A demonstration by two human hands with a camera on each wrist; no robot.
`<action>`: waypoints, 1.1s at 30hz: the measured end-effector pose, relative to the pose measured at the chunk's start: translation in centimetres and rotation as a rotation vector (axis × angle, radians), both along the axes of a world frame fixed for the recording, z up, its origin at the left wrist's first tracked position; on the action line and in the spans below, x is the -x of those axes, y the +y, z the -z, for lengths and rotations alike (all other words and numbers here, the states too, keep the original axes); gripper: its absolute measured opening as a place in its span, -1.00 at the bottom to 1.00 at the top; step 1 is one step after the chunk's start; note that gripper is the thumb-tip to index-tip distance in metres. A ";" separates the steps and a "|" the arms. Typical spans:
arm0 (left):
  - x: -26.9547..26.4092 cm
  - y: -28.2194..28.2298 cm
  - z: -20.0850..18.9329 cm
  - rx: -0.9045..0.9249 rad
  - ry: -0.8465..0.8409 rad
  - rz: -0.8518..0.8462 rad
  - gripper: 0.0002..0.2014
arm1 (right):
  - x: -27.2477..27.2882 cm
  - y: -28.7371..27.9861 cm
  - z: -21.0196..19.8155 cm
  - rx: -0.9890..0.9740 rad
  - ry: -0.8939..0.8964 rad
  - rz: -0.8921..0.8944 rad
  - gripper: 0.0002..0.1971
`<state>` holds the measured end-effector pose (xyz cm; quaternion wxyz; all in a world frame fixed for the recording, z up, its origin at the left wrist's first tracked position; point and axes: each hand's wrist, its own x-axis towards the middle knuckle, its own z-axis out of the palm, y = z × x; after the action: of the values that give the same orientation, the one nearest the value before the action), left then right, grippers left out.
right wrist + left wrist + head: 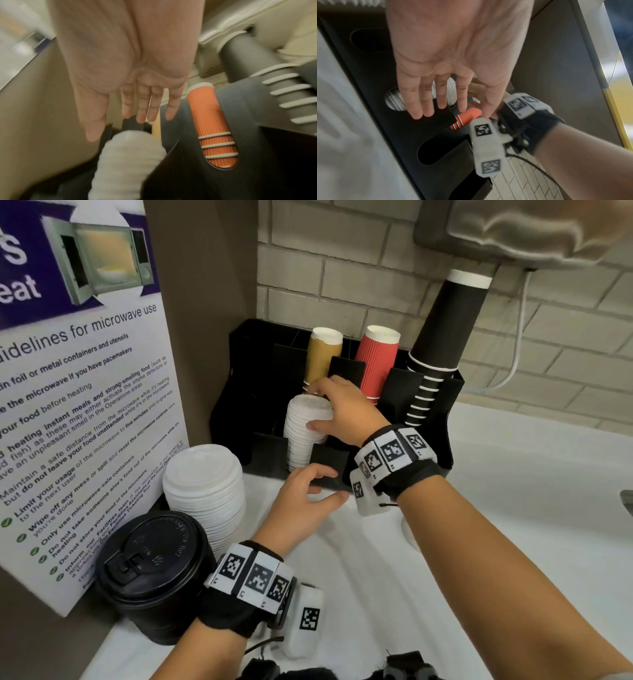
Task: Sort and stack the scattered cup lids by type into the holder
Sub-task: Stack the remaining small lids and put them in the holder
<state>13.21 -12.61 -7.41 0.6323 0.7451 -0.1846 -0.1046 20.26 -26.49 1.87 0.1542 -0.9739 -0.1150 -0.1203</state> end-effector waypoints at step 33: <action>0.3 0.4 -0.8 -0.022 -0.012 0.163 -0.29 | 12.1 -7.5 2.7 -0.513 0.571 0.192 -0.43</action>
<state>12.86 -12.17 -6.61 0.6124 0.7352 -0.2472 -0.1531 8.11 -34.02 -0.84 0.4066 -0.9043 0.0579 0.1165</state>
